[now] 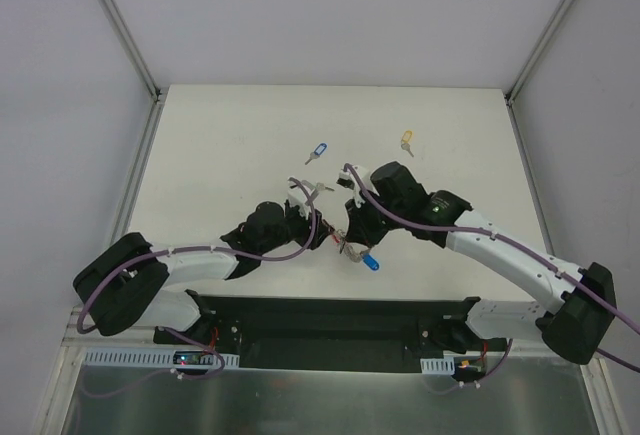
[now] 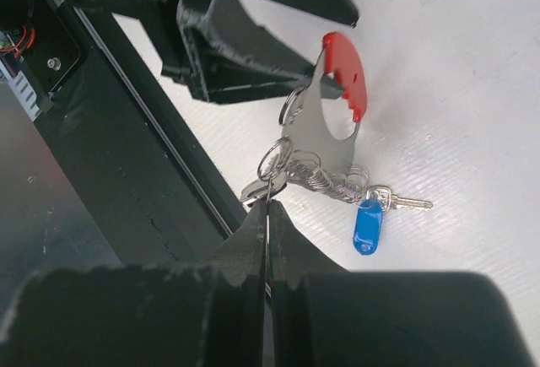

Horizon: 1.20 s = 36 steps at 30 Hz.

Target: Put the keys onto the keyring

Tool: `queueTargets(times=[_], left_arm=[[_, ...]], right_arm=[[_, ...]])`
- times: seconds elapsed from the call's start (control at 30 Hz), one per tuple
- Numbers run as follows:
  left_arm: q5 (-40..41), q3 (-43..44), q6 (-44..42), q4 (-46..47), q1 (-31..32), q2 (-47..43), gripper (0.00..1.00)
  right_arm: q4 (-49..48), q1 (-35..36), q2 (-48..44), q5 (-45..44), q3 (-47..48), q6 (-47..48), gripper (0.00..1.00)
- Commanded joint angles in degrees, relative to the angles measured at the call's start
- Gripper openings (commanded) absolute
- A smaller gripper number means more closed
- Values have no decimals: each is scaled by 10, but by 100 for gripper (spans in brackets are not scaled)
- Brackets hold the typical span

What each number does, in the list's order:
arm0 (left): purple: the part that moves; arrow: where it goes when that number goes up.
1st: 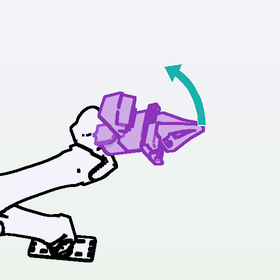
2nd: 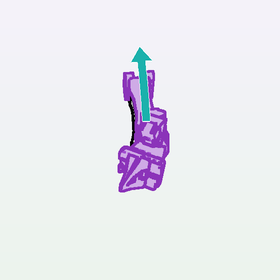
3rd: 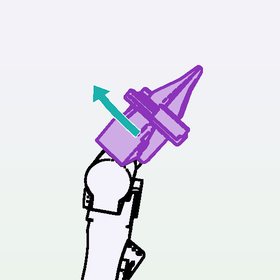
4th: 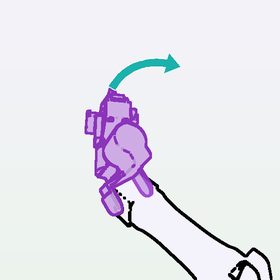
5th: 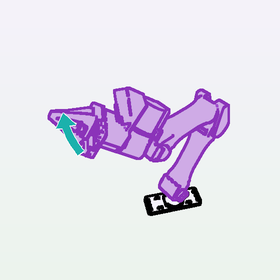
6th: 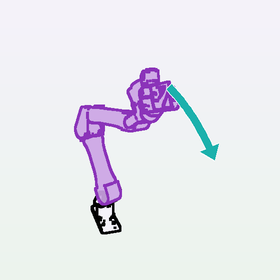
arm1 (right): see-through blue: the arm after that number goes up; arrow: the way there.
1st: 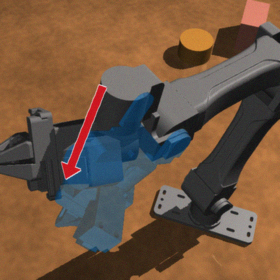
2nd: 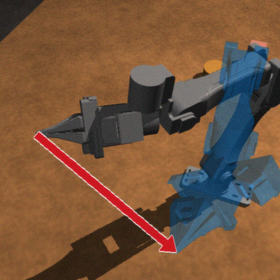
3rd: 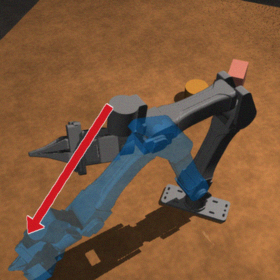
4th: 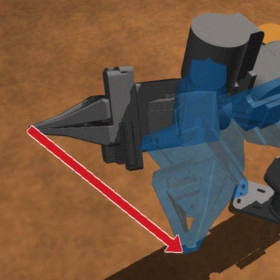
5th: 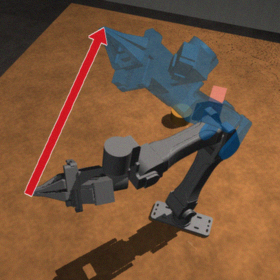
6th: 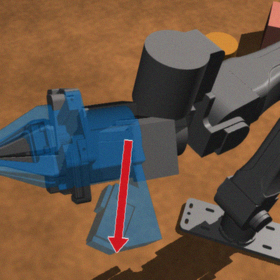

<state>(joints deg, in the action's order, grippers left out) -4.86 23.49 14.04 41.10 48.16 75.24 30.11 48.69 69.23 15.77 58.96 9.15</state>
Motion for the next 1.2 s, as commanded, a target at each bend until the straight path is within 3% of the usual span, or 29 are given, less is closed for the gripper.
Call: queueTargets(times=[0.0, 0.2, 0.33, 0.67, 0.77, 0.9, 1.07, 1.17], left_arm=[[6, 22, -15, 71, -30, 25, 49], [-27, 47, -27, 86, -46, 58, 49], [-45, 18, -18, 124, -47, 60, 49], [15, -119, 5, 100, -46, -81, 58], [73, -152, 40, 42, -47, -166, 59], [167, -151, 63, -144, -46, -292, 60], [122, -150, 62, -241, -47, -426, 57], [60, -152, 66, -247, -47, -434, 55]], right_arm=[[-43, 2, 5, 61, -21, -18, 1], [-90, 6, 30, 78, -43, -33, 1], [-126, 7, 52, 86, -46, -47, 1], [-205, 8, 138, 96, -24, -68, 1], [-217, 11, 175, 113, -3, -71, 1], [-220, 21, 214, 128, 24, -74, 1], [-215, 27, 240, 144, 48, -77, 1], [-200, 32, 259, 151, 62, -71, 1]])
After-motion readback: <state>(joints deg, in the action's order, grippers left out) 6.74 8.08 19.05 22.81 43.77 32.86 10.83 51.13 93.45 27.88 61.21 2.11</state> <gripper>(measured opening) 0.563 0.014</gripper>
